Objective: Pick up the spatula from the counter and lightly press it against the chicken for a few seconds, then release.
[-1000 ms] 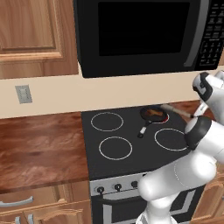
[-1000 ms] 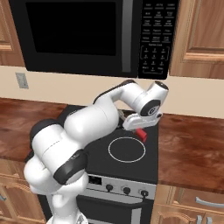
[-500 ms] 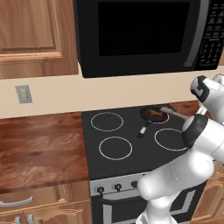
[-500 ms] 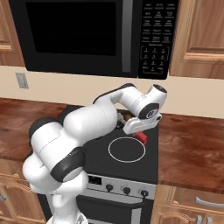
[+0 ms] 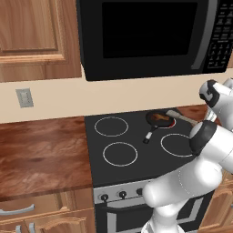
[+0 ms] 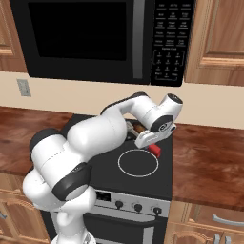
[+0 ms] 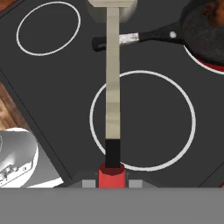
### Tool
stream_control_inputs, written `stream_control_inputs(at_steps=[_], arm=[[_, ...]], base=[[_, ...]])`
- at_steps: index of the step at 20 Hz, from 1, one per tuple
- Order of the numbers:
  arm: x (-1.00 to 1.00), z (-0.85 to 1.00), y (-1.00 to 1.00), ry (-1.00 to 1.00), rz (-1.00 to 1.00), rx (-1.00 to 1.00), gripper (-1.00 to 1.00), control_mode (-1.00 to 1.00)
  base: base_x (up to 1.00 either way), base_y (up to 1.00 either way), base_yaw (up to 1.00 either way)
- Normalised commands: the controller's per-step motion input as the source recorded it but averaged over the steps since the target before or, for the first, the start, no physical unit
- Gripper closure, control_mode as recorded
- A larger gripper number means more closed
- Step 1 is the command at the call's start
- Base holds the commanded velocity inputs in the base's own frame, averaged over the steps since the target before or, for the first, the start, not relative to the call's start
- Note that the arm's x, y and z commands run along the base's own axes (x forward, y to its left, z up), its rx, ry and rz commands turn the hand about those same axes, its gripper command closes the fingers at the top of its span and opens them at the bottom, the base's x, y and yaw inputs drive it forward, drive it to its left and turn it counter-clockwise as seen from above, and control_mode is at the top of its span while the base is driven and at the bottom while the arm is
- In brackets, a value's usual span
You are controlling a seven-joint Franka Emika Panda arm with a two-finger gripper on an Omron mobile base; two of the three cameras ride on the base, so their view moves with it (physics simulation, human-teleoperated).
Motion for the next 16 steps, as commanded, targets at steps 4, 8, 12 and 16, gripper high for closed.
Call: stream_control_inputs(at_steps=[4, 8, 12, 16], arm=[[0.01, -0.04, 0.0, -0.01, 0.03, 0.0, 1.0, -1.0], [0.07, -0.04, 0.0, -0.01, 0.04, 0.0, 1.0, -1.0], [0.1, -0.03, 0.0, -0.03, 0.04, 0.0, 1.0, -1.0], [0.12, -0.02, 0.0, -0.03, 0.04, 0.0, 1.0, -1.0]], base=[[0.0, 0.0, 0.0], [0.0, 0.0, 0.0], [0.0, 0.0, 0.0], [0.0, 0.0, 0.0]])
